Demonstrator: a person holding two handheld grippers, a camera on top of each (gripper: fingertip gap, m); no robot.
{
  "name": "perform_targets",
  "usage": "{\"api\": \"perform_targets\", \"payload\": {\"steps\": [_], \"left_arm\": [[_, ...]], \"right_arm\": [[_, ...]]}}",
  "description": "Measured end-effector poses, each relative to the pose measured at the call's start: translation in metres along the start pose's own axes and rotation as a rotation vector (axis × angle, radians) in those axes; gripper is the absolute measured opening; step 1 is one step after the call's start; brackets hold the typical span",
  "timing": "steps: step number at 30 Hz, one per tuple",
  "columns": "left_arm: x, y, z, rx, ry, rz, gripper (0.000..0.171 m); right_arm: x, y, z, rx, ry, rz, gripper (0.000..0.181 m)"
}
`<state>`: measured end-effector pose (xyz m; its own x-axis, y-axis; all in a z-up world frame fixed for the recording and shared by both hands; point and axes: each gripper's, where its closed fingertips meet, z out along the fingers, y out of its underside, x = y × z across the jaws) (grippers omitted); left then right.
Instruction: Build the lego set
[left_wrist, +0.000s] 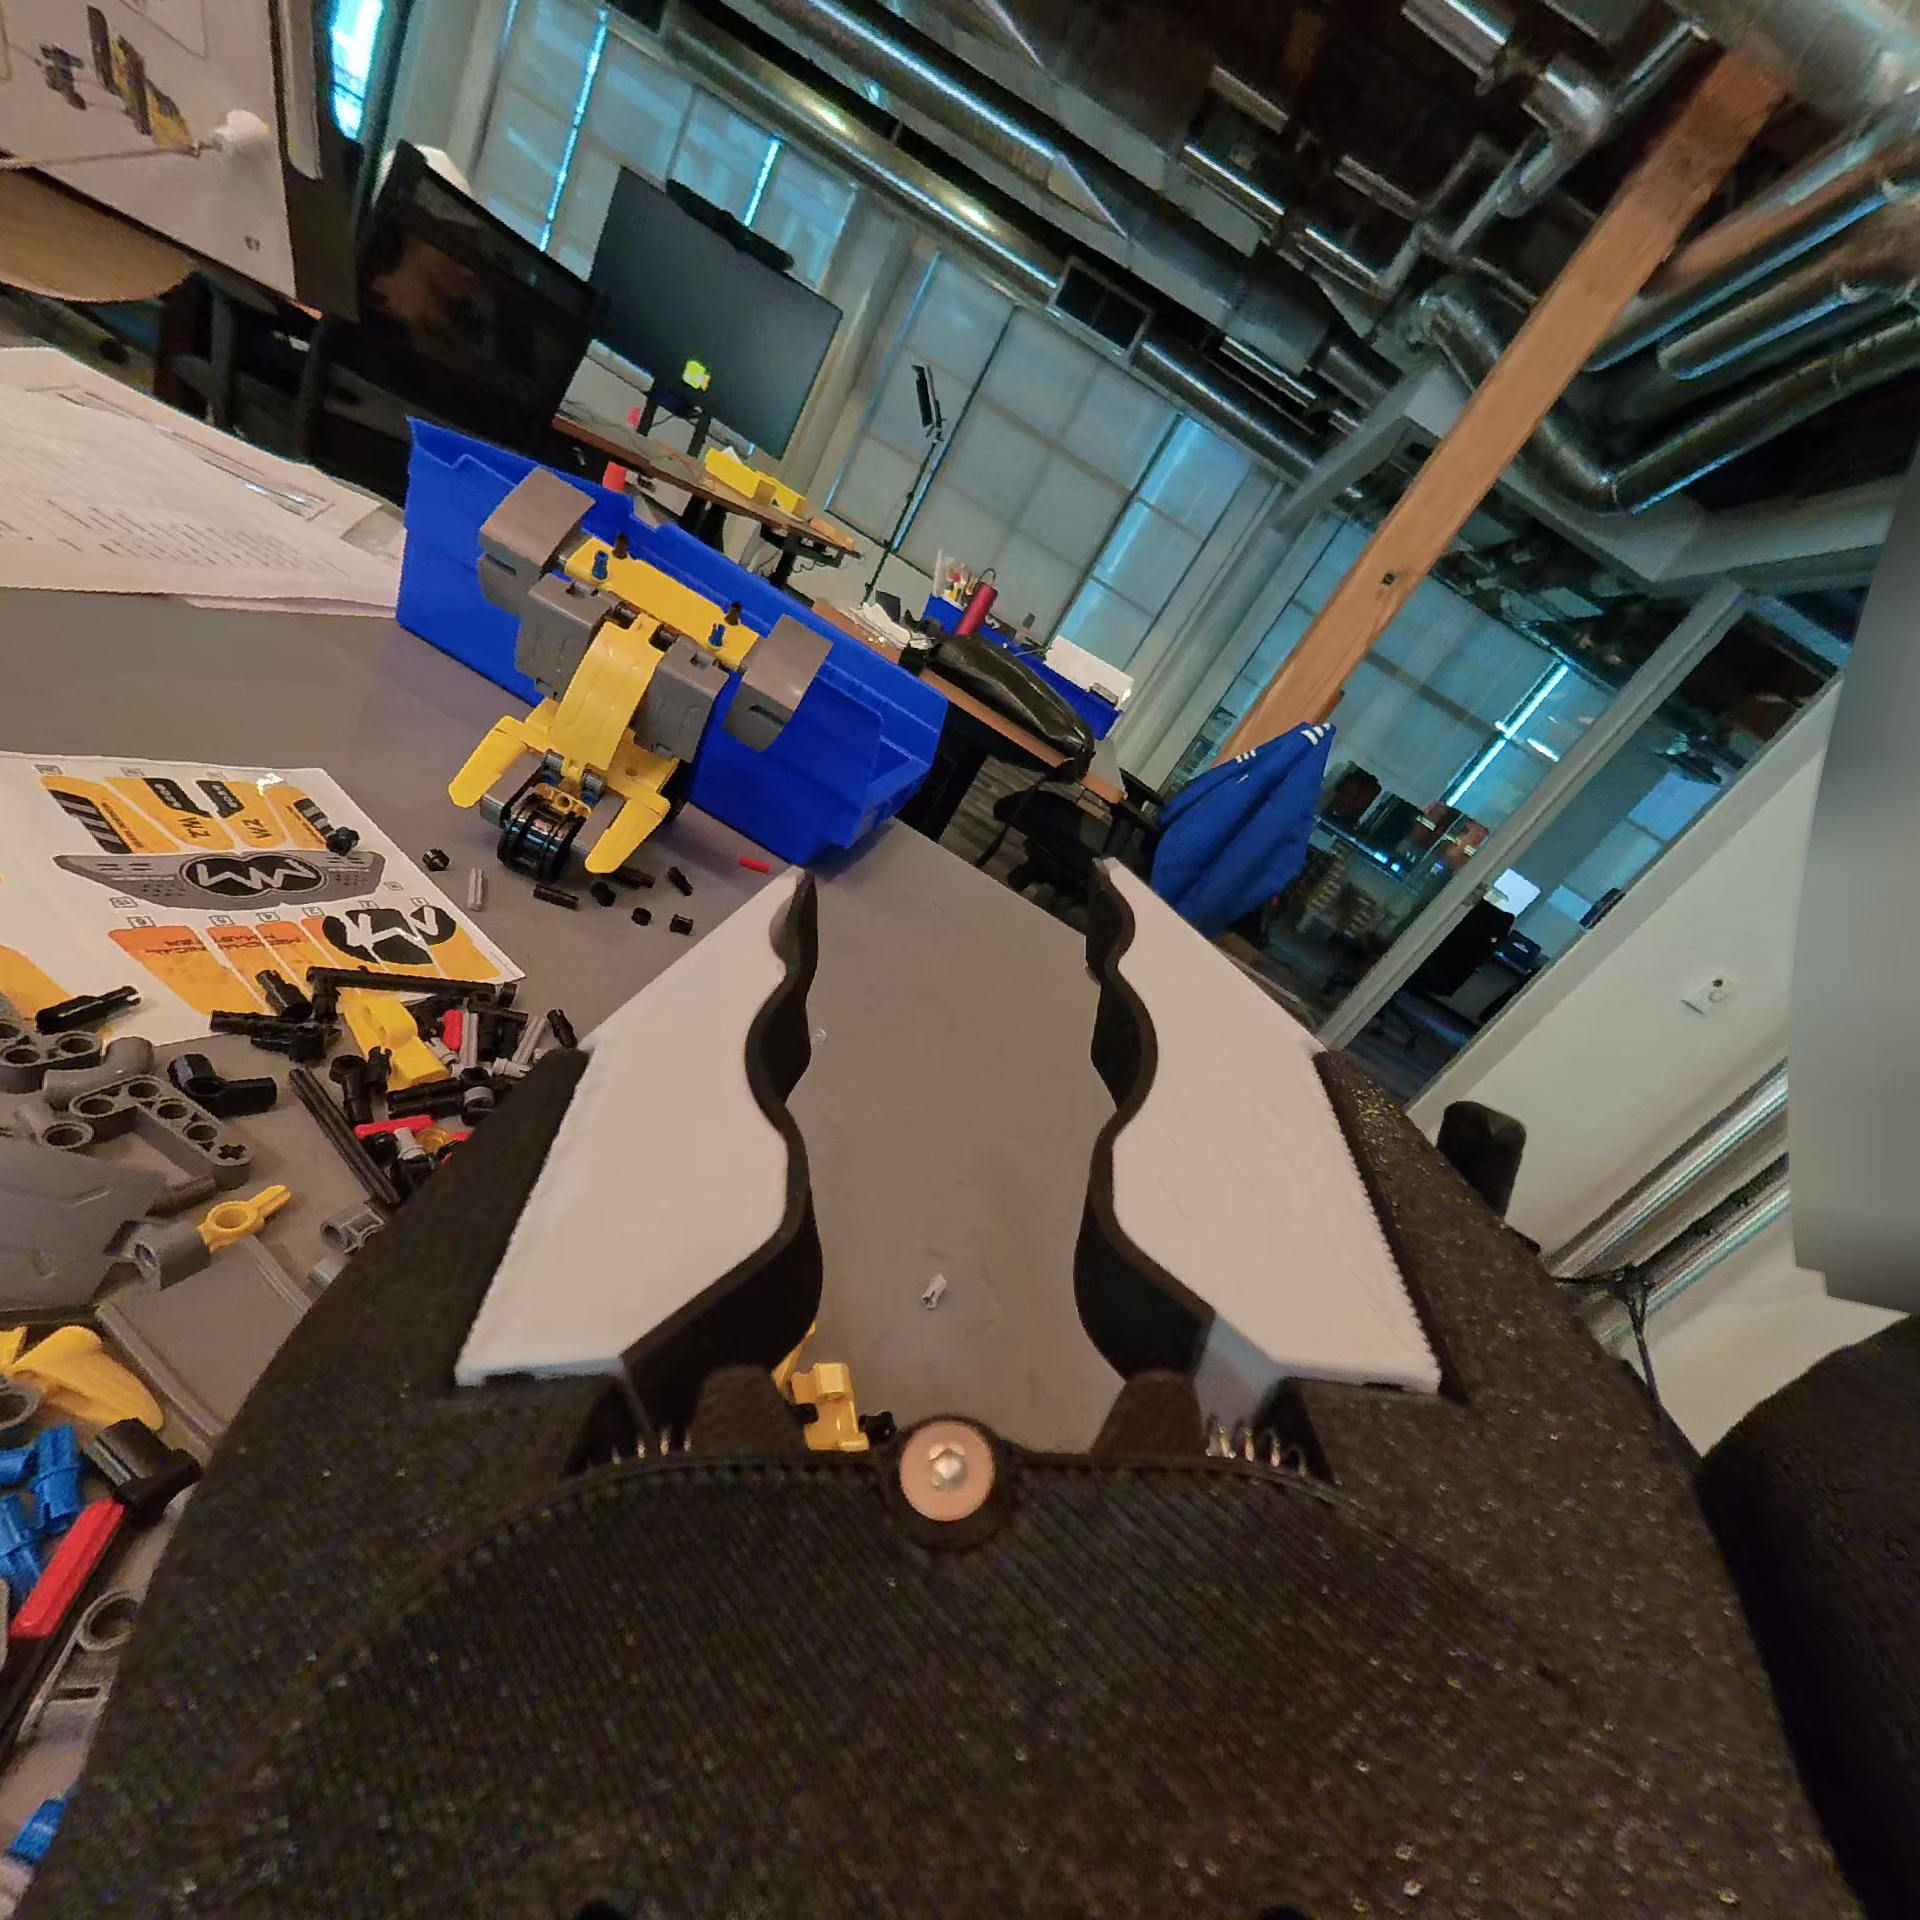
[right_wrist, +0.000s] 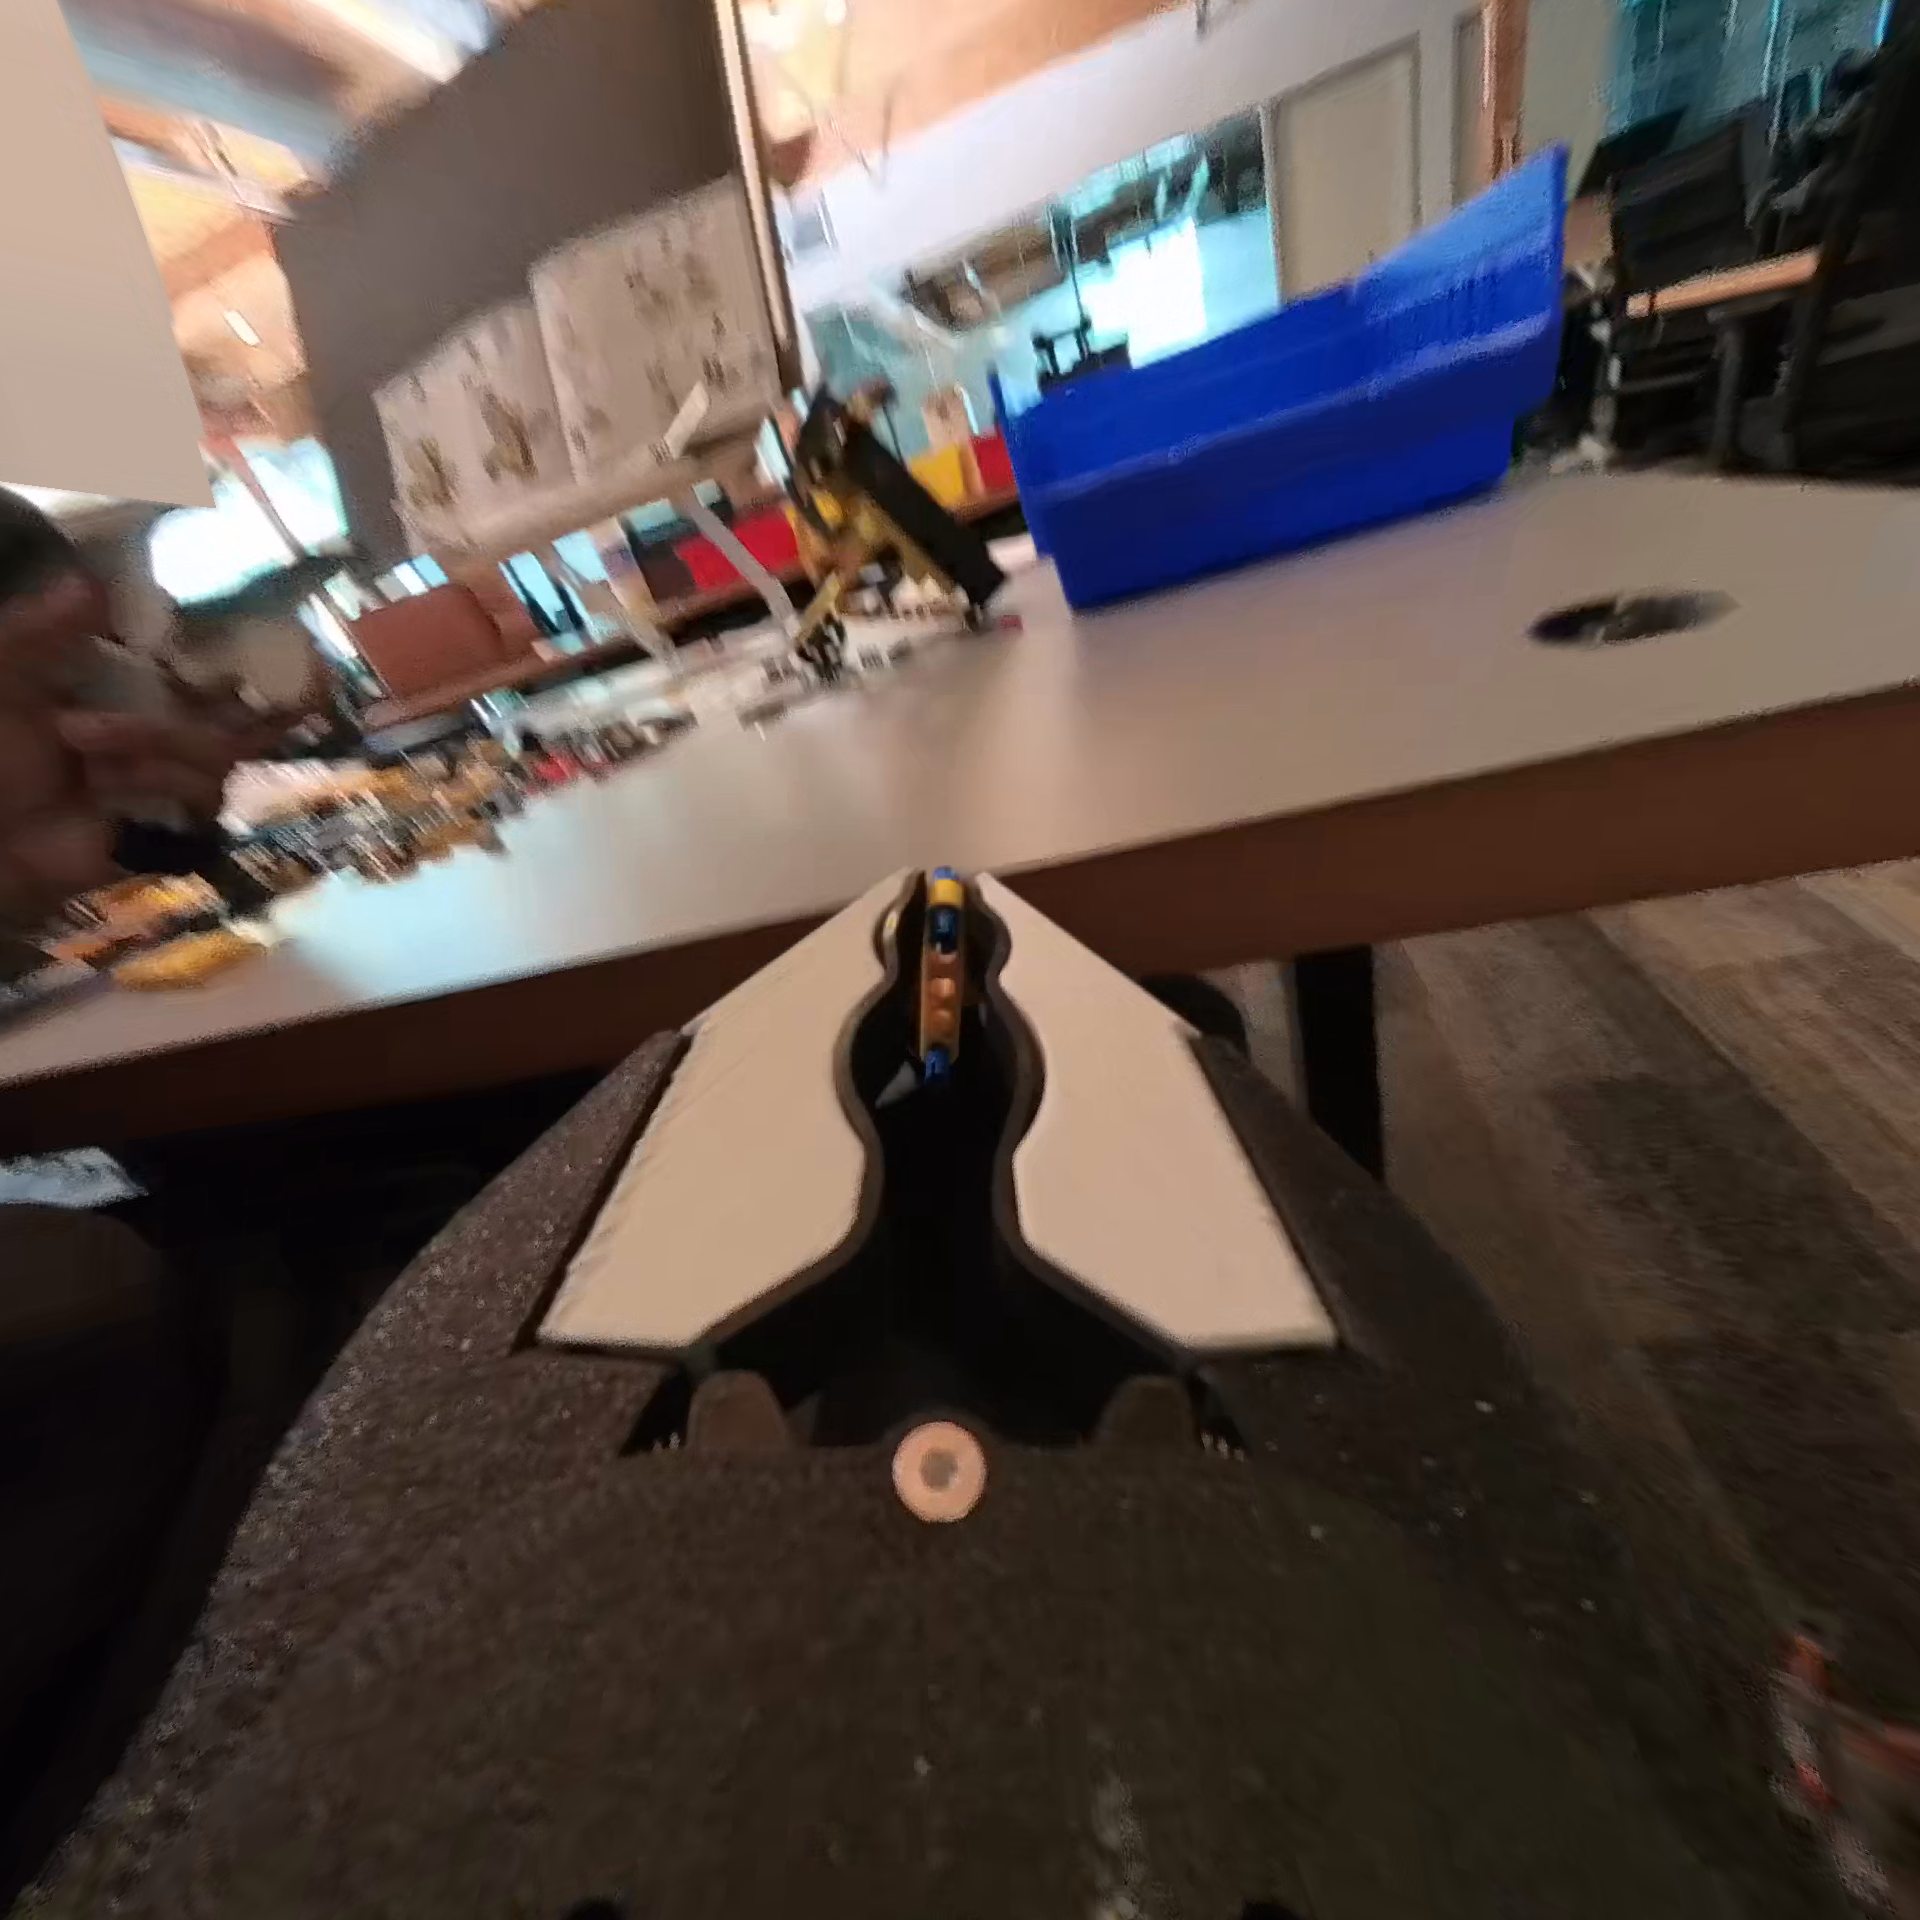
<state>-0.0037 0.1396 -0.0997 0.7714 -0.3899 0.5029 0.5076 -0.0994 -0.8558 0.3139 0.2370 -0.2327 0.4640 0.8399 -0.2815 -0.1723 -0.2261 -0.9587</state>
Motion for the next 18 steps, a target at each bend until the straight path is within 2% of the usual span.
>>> {"api": "perform_targets", "payload": {"steps": [4, 8, 11, 14, 18], "left_arm": [[0.003, 0.001, 0.001, -0.005, 0.006, 0.012, 0.05], [0.007, 0.001, 0.002, -0.009, 0.016, 0.019, 0.05], [0.006, -0.006, 0.0, 0.008, 0.0, 0.042, 0.05], [0.003, -0.015, -0.006, 0.035, -0.024, 0.062, 0.05], [-0.004, -0.026, -0.016, 0.067, -0.054, 0.078, 0.049]], "right_arm": [[-0.006, -0.064, -0.017, 0.193, -0.137, 0.144, 0.007], [-0.042, -0.111, 0.006, 0.211, -0.311, 0.135, 0.007], [-0.09, -0.13, 0.052, 0.17, -0.463, 0.082, 0.007], [-0.147, -0.127, 0.114, 0.075, -0.614, -0.004, 0.007], [-0.207, -0.106, 0.203, -0.07, -0.628, -0.157, 0.007]]}}
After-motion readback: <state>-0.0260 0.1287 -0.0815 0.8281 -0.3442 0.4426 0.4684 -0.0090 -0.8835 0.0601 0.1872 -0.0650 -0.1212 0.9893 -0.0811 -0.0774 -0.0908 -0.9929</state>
